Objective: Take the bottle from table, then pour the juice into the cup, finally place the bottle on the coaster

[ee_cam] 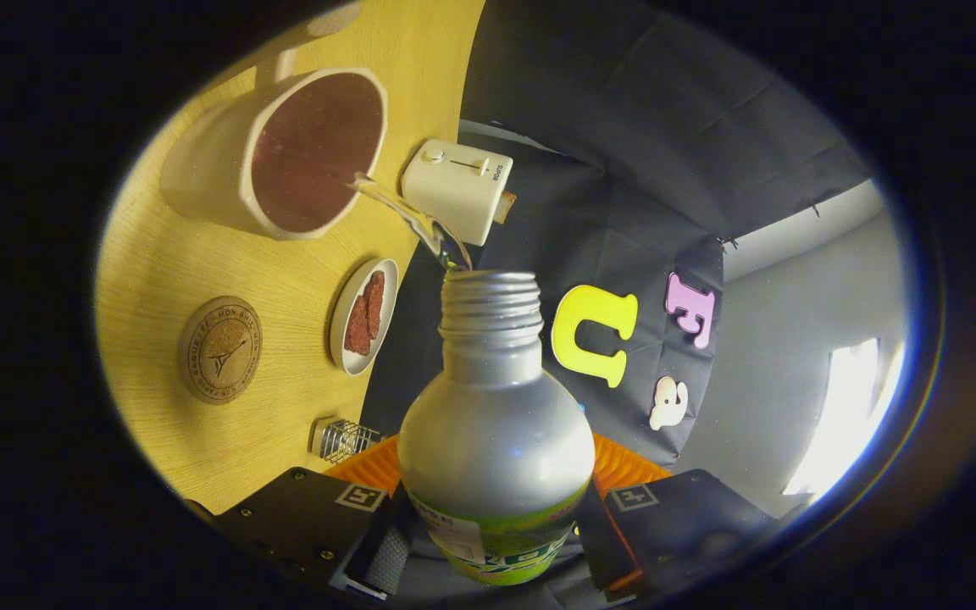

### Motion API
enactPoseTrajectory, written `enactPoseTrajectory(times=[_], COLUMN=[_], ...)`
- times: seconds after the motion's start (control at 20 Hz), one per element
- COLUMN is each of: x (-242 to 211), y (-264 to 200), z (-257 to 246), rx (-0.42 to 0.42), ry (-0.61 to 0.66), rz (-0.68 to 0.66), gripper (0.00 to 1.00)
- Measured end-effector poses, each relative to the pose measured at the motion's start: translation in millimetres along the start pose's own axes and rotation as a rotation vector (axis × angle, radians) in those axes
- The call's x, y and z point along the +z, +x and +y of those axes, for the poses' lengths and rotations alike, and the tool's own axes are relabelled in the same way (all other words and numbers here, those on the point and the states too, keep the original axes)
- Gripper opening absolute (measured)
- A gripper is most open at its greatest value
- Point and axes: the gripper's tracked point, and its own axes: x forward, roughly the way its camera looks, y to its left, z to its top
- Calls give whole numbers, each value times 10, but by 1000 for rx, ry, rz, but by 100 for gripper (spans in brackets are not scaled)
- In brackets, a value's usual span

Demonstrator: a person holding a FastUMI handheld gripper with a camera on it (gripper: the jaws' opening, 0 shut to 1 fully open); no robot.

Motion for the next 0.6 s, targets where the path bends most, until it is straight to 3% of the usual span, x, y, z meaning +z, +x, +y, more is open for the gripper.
enactPoseTrajectory(times=[0.6], x=[-154], y=[58], z=[-105], rx=[-9], ry=[-50], rz=[23], gripper=[80])
